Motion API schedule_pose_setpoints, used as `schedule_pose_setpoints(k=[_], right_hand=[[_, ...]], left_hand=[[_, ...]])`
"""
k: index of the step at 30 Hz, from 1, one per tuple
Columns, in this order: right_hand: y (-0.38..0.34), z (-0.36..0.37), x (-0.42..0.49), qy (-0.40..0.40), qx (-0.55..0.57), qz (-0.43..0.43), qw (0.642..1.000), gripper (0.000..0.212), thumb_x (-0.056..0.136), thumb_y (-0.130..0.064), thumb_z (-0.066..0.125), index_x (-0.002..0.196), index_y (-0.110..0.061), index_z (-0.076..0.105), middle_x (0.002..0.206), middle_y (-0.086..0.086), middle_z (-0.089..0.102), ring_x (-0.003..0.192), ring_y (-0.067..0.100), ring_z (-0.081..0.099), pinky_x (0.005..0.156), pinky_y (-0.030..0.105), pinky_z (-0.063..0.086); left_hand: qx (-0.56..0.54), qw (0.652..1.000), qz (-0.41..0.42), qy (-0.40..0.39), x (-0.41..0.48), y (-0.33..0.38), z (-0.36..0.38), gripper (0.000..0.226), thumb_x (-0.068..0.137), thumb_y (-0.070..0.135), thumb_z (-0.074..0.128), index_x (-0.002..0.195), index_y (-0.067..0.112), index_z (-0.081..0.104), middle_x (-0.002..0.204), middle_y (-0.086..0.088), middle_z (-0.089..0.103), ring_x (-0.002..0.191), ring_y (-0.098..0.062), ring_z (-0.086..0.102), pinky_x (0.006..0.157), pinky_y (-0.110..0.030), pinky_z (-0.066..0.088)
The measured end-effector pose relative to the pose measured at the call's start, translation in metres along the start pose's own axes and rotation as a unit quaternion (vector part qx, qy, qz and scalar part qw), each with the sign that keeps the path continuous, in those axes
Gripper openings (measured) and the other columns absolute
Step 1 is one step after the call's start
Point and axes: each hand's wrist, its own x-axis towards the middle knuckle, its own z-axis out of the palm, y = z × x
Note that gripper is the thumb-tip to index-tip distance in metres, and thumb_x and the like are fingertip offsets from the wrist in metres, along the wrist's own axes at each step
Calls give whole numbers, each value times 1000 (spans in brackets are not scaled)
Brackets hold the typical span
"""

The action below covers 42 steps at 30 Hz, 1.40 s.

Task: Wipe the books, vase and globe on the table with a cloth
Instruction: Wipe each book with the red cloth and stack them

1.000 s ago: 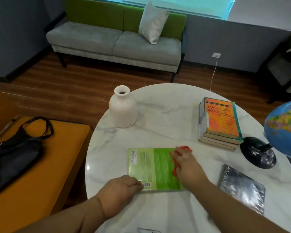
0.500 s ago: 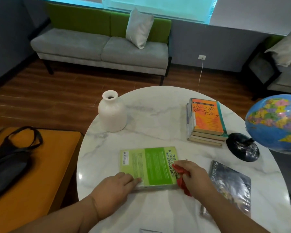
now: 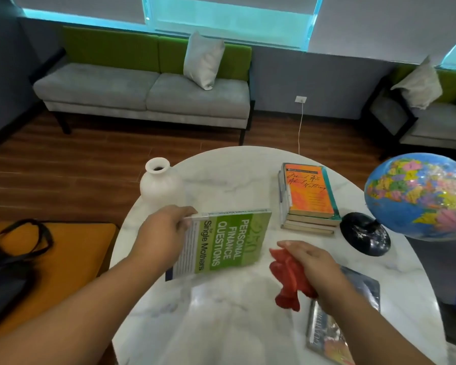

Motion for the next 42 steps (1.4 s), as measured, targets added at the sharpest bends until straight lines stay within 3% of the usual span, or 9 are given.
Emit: schedule_pose_setpoints(k=[4, 12, 17, 22, 27, 31, 34, 39, 42], right_hand=[[15, 6, -9, -118, -68, 70, 988, 37, 84, -28, 69, 99, 5, 64, 85, 27, 70, 67, 40, 67, 71, 54, 54], [33, 16, -7, -189, -5, 59, 980, 57, 82, -22, 75, 132, -11, 48, 104, 8, 73, 97, 42, 67, 72, 38, 57], [17, 0, -3, -119, 73, 2, 990, 35, 91, -11, 61, 125, -17, 56, 98, 17, 71, 86, 31, 68, 77, 43, 53], [-18, -35, 13, -1, 58, -56, 997, 27, 96, -8, 53, 121, -13, 58, 93, 18, 73, 79, 34, 70, 78, 49, 56], [-51, -64, 35, 71, 34, -114, 990, 25, 93, -35, 57, 109, -19, 68, 92, 7, 74, 81, 23, 71, 73, 34, 57], [-59, -89, 64, 168, -58, -138, 974, 23, 95, -18, 57, 110, -34, 61, 88, -5, 69, 79, 12, 67, 71, 27, 55], [-52, -102, 88, 185, -105, -111, 971, 31, 96, -14, 53, 123, -26, 61, 80, -12, 64, 75, 7, 62, 67, 23, 51], [-39, -107, 108, 193, -168, -93, 962, 36, 100, -12, 47, 134, -19, 53, 80, -15, 54, 58, -6, 48, 49, 3, 37], [-34, -107, 112, 213, -201, -100, 951, 35, 101, -14, 45, 135, -19, 52, 94, -6, 58, 64, -2, 47, 72, 18, 39]], left_hand=[[-136, 990, -42, -9, 2, 11, -8, 24, 99, 17, 48, 93, 33, 64, 88, 8, 65, 81, -11, 60, 62, -27, 49], [-466, 868, -166, -45, 8, 36, 13, 28, 100, 9, 45, 96, 19, 70, 90, -4, 74, 87, -21, 67, 77, -33, 54], [-597, 767, -228, -65, 20, 54, 47, 24, 100, 3, 40, 104, 7, 63, 79, -2, 73, 71, -14, 68, 63, -23, 57], [-626, 723, -281, -81, 42, 93, 88, 31, 101, 2, 36, 126, -1, 53, 106, -12, 64, 81, -18, 61, 70, -28, 52], [-603, 737, -286, -111, 75, 138, 116, 34, 103, 1, 32, 131, 4, 51, 118, -13, 60, 101, -23, 57, 88, -33, 46], [-529, 779, -288, -171, 96, 158, 135, 37, 101, -2, 31, 103, 19, 61, 101, -2, 65, 91, -16, 61, 90, -33, 48], [-436, 833, -276, -201, 105, 158, 151, 43, 95, -7, 38, 89, 25, 66, 90, 5, 67, 90, -14, 56, 78, -27, 45], [-349, 892, -231, -170, 107, 153, 169, 44, 92, -3, 40, 108, 25, 69, 104, -4, 68, 77, -18, 49, 64, -25, 40], [-344, 899, -212, -170, 106, 155, 175, 47, 93, -4, 42, 122, 25, 64, 114, -3, 65, 86, -16, 51, 79, -30, 46]])
